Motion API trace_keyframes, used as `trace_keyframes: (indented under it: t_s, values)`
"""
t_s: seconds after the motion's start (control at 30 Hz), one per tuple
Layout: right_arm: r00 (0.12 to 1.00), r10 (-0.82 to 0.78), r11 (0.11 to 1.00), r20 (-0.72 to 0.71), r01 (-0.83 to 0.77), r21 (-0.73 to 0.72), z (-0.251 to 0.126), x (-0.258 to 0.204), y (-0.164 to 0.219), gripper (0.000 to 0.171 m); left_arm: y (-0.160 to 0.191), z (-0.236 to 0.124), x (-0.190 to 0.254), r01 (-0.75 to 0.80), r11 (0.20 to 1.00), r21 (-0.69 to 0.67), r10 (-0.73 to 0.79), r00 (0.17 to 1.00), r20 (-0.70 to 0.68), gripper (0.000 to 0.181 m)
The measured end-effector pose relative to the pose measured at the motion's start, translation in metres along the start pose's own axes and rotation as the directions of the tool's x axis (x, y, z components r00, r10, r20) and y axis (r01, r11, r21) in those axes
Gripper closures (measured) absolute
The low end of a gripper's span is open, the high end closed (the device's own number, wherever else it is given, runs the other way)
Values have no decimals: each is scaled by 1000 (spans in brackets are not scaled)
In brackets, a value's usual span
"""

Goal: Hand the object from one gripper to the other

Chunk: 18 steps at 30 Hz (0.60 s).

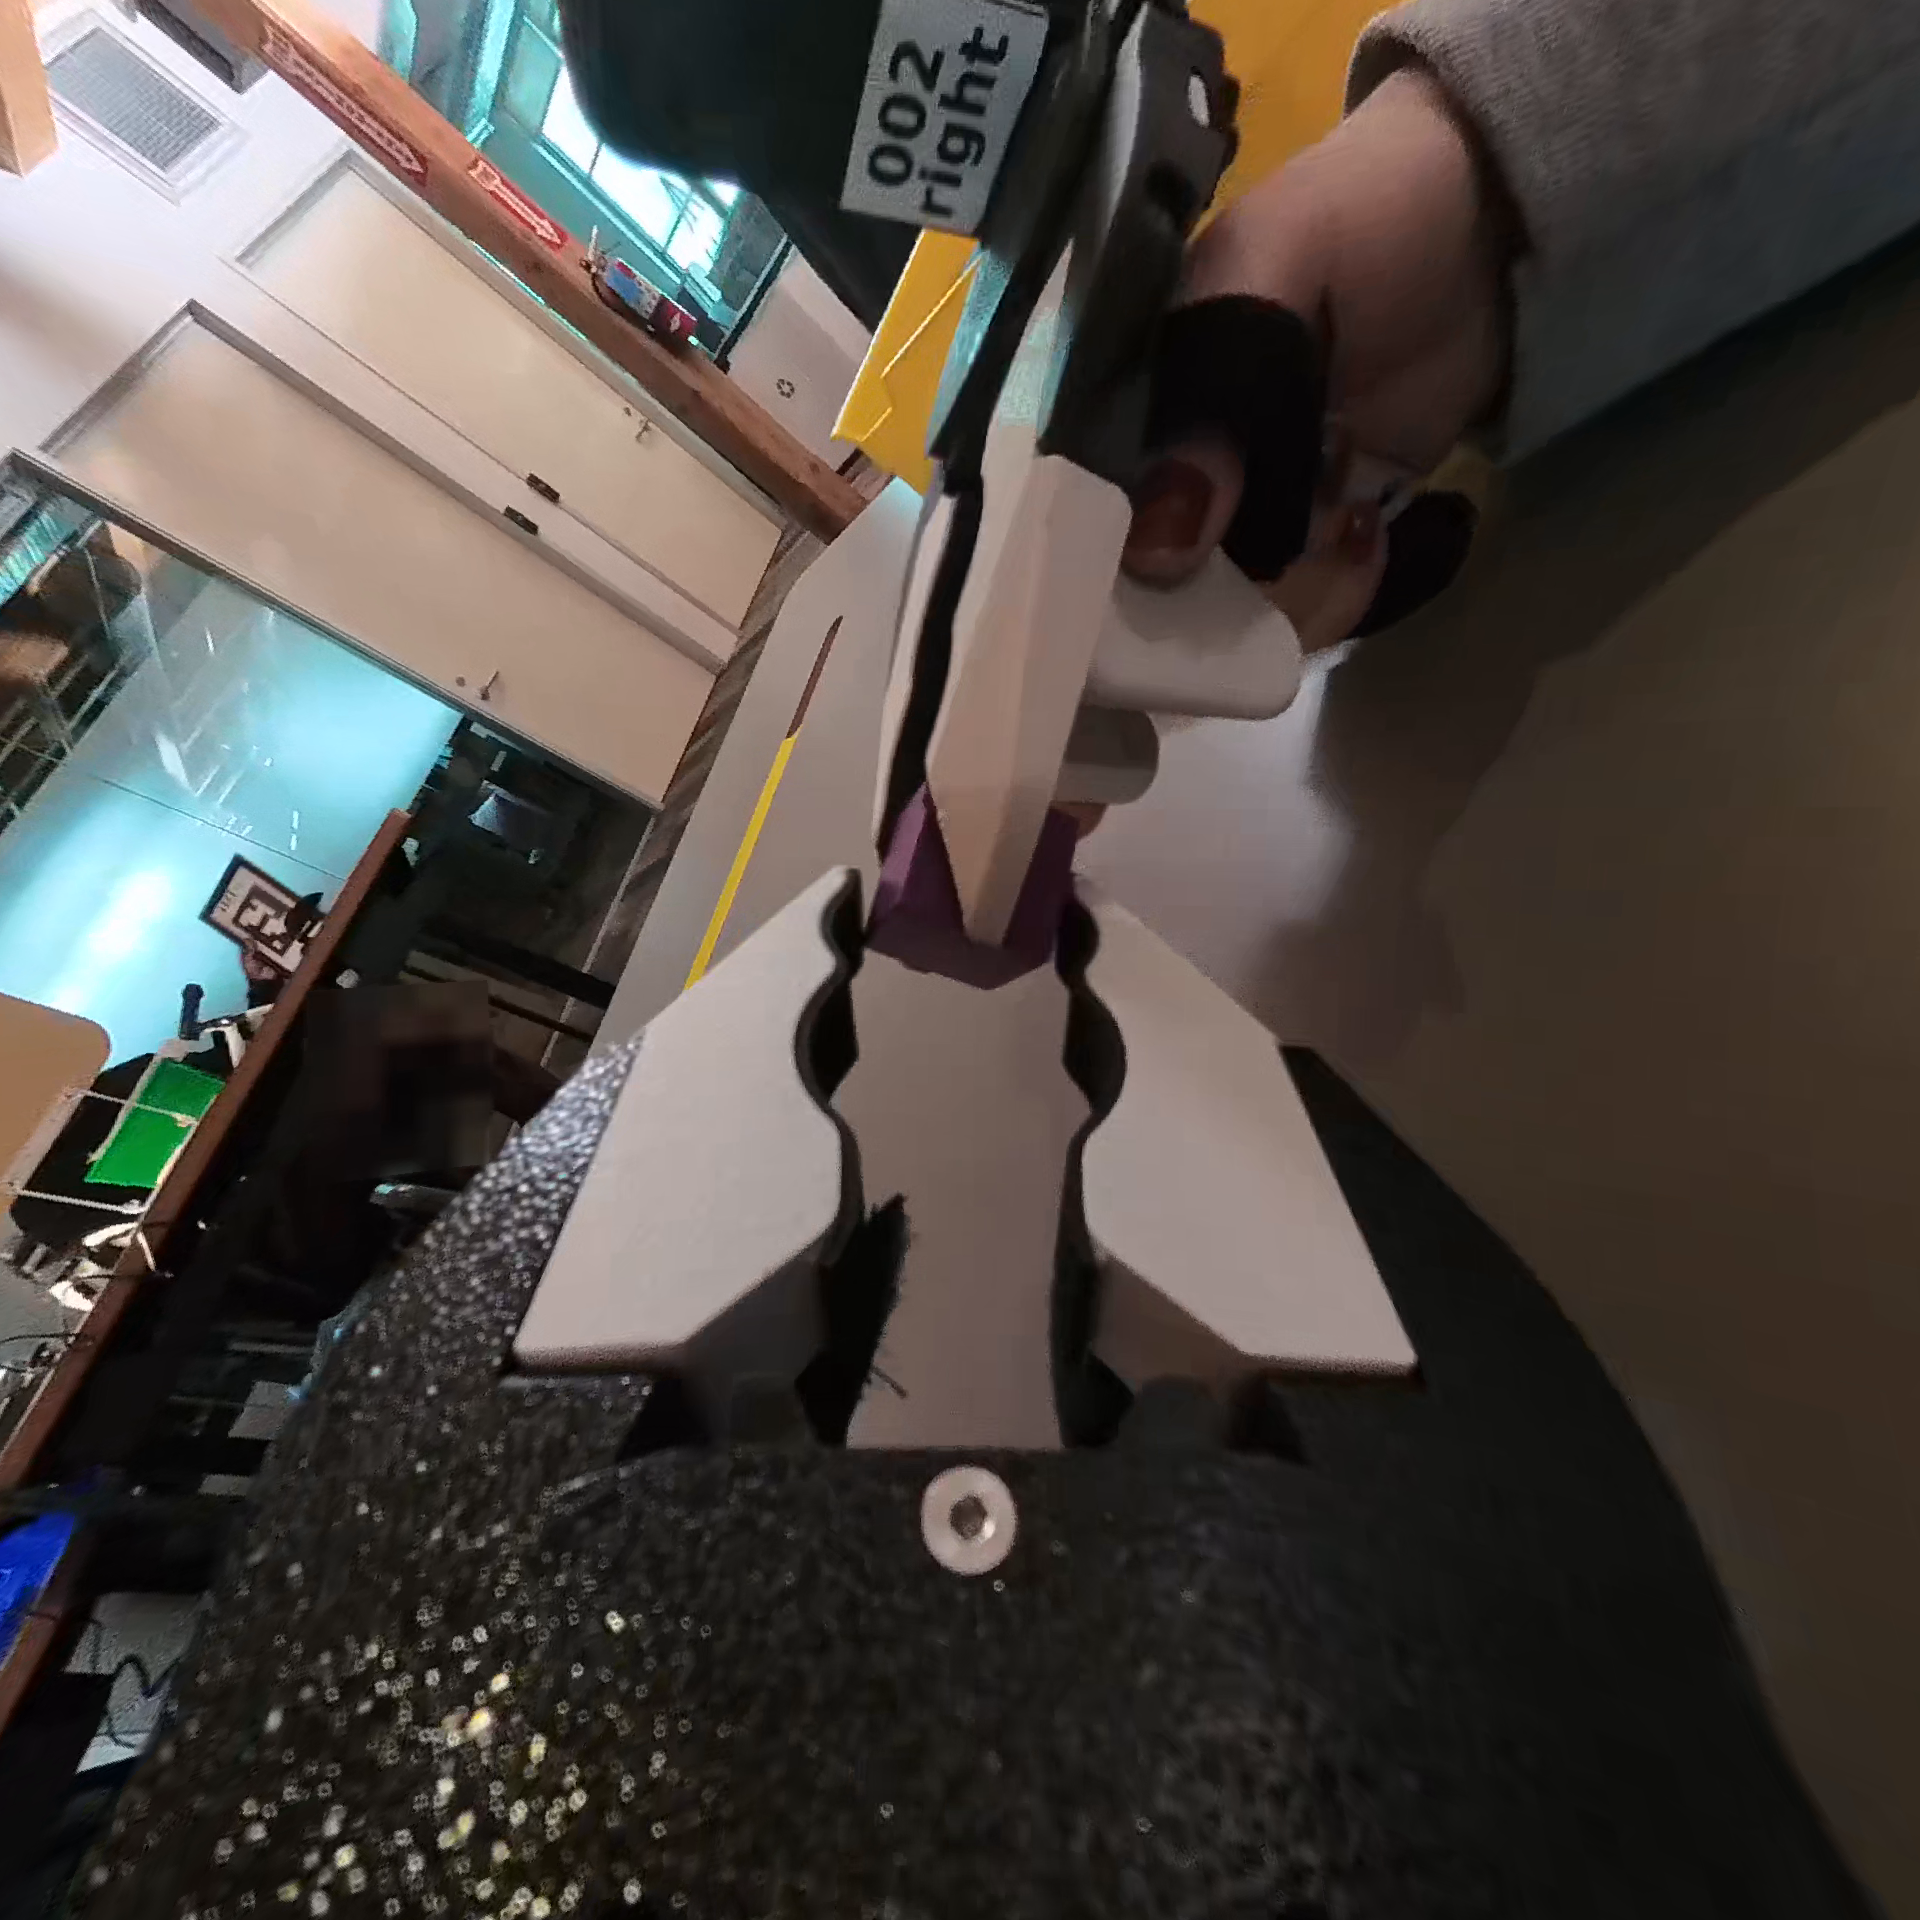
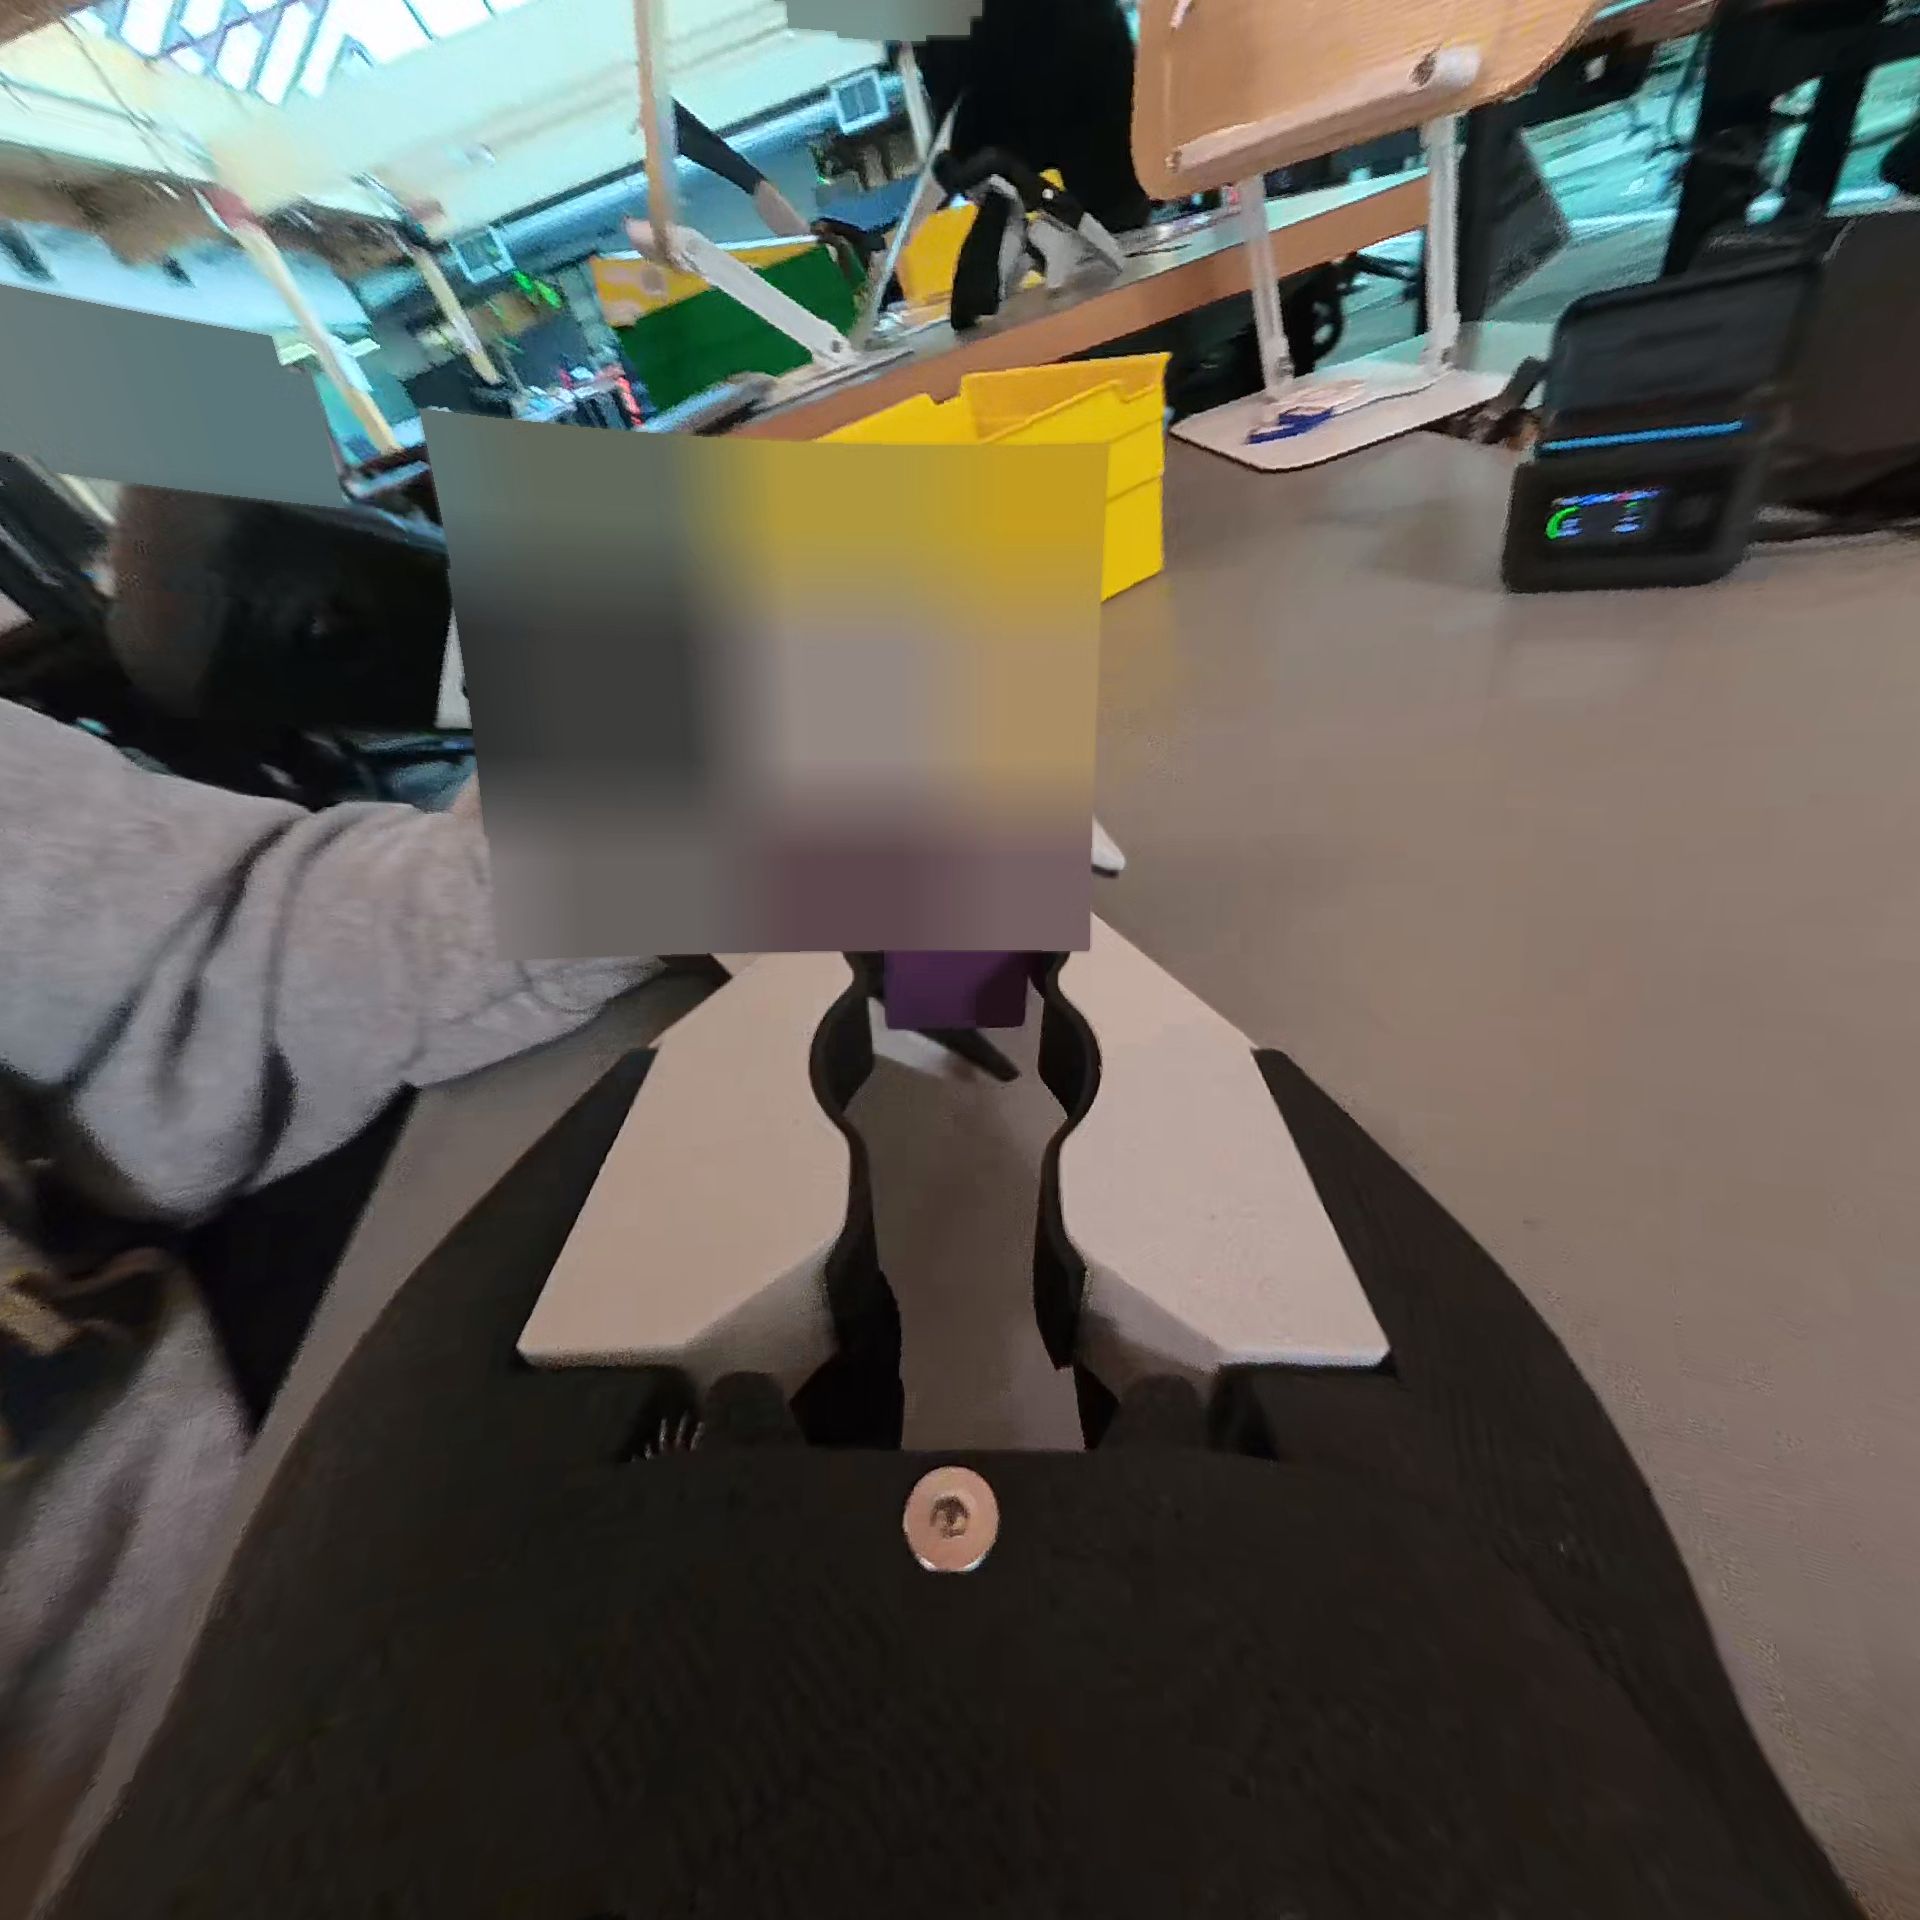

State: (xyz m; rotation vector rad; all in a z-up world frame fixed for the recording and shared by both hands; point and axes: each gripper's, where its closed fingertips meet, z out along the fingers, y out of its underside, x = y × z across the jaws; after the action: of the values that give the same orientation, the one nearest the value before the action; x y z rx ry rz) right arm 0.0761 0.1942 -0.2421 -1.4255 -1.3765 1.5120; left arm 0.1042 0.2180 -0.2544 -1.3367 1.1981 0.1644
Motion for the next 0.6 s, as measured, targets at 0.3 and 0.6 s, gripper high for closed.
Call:
trace_keyframes:
  t_s: [0.3, 0.6]
  values:
    - [998, -25, 999, -61, 27, 24, 0, 10, -1, 143, 13, 5, -5, 32, 996, -88, -30, 999, 29, 151]
    - [603, -601, 715, -524, 698, -17, -26, 24, -46, 115, 62, -22, -71, 582, 812, -50, -537, 778, 325, 152]
